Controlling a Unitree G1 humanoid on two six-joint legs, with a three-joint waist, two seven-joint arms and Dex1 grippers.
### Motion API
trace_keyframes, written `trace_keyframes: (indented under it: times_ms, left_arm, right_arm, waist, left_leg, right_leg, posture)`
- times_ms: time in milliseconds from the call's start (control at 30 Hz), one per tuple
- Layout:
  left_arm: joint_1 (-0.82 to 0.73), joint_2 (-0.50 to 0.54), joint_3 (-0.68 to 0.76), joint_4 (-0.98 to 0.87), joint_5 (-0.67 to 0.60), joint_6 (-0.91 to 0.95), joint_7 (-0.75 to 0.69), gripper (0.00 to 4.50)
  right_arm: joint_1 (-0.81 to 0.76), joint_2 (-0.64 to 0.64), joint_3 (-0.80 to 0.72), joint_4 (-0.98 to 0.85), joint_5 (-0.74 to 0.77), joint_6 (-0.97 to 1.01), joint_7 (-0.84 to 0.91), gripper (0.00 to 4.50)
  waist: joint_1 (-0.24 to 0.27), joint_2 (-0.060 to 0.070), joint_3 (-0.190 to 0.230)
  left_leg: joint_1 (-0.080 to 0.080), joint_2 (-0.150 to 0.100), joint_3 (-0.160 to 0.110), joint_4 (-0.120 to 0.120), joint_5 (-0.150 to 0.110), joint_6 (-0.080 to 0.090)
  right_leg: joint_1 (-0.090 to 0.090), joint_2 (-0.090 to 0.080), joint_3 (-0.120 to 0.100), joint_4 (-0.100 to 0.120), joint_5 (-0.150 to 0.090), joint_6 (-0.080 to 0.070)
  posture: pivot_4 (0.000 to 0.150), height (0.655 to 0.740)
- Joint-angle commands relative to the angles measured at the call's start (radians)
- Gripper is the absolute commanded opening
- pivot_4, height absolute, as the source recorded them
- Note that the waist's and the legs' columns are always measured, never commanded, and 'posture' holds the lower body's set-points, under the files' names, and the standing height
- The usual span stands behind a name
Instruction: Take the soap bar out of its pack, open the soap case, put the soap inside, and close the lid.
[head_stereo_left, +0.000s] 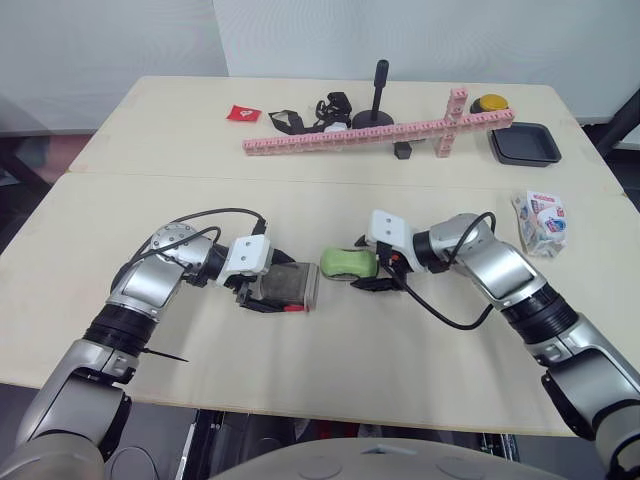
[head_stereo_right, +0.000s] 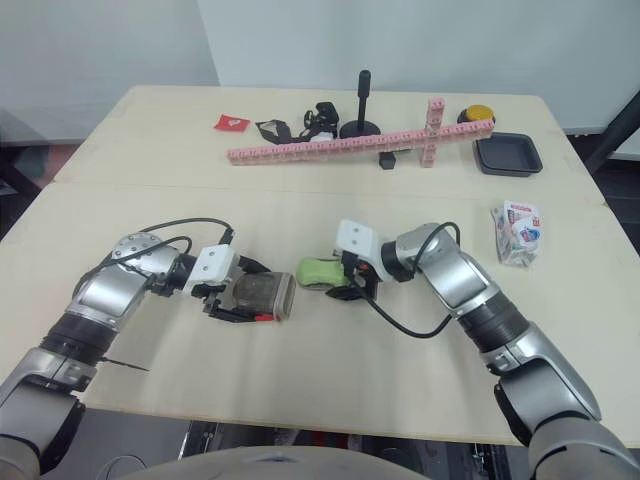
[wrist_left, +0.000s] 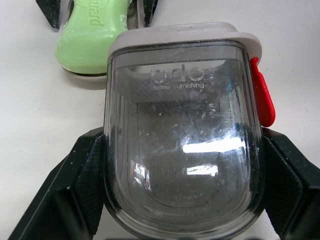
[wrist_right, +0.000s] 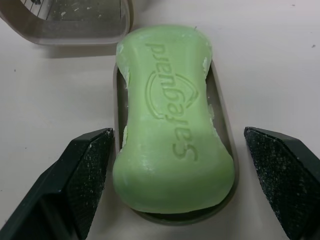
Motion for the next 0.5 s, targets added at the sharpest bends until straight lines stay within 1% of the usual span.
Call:
trace_keyframes:
  times_ms: [33,100,167,200,267,300,333,500]
  left_arm:
    - [-0.003,0.014,0.012,-0.028,-0.005,-0.001,0.003,3.48]
    - [-0.004,0.013,0.013,-0.028,-0.005,-0.001,0.004,3.48]
    - [-0.007,0.013,0.013,-0.025,-0.005,-0.001,0.004,3.48]
    - [-0.008,0.013,0.013,-0.023,-0.004,-0.002,0.004,3.48]
    - [-0.010,0.014,0.013,-0.020,-0.003,-0.004,0.004,3.48]
    - [-0.010,0.014,0.012,-0.019,-0.002,-0.005,0.004,3.48]
    - [-0.010,0.014,0.012,-0.020,-0.002,-0.005,0.004,3.48]
    - [-0.012,0.015,0.012,-0.018,0.000,-0.008,0.004,3.48]
  right_arm:
    - [0.006,0.001,0.002,0.000,-0.016,-0.032,0.006,4.50]
    - [0.009,-0.001,0.003,0.007,-0.018,-0.036,0.011,4.50]
    - [0.011,-0.003,0.004,0.011,-0.022,-0.043,0.016,3.96]
    - [0.012,-0.003,0.003,0.012,-0.022,-0.045,0.018,3.79]
    - [0.016,-0.005,0.003,0.012,-0.026,-0.050,0.020,3.01]
    - [0.018,-0.005,0.003,0.012,-0.027,-0.053,0.022,2.86]
    - [0.019,-0.005,0.002,0.012,-0.027,-0.056,0.024,2.60]
    - [0.020,-0.006,-0.003,-0.003,-0.024,-0.062,0.032,2.60]
  waist:
    - [0.000,0.000,0.000]
    - [0.000,0.000,0.000]
    - [0.000,0.000,0.000]
    - [0.000,0.000,0.000]
    - [0.000,0.000,0.000]
    - [0.000,-0.001,0.000]
    - [0.000,-0.001,0.000]
    - [0.000,-0.001,0.000]
  left_leg:
    - [0.000,0.000,0.000,0.000,0.000,0.000]
    - [0.000,0.000,0.000,0.000,0.000,0.000]
    - [0.000,0.000,0.000,0.000,0.000,0.000]
    - [0.000,0.000,0.000,0.000,0.000,0.000]
    - [0.000,0.000,0.000,0.000,0.000,0.000]
    - [0.000,0.000,0.000,0.000,0.000,0.000]
    - [0.001,0.000,0.000,0.000,0.000,0.000]
    - [0.001,0.000,0.000,0.000,0.000,0.000]
  right_leg:
    - [0.000,0.000,0.000,0.000,0.000,0.000]
    - [0.000,0.000,0.000,0.000,0.000,0.000]
    - [0.000,0.000,0.000,0.000,0.000,0.000]
    - [0.000,0.000,0.000,0.000,0.000,0.000]
    - [0.000,0.000,0.000,0.000,0.000,0.000]
    - [0.000,0.000,0.000,0.000,0.000,0.000]
    - [0.000,0.000,0.000,0.000,0.000,0.000]
    - [0.000,0.000,0.000,0.000,0.000,0.000]
  posture:
    - [0.150,0.7330]
    - [0.150,0.7330]
    - [0.150,0.7330]
    - [0.150,0.7330]
    - [0.150,0.7330]
    - [0.150,0.7330]
    - [0.150,0.7330]
    - [0.150,0.7330]
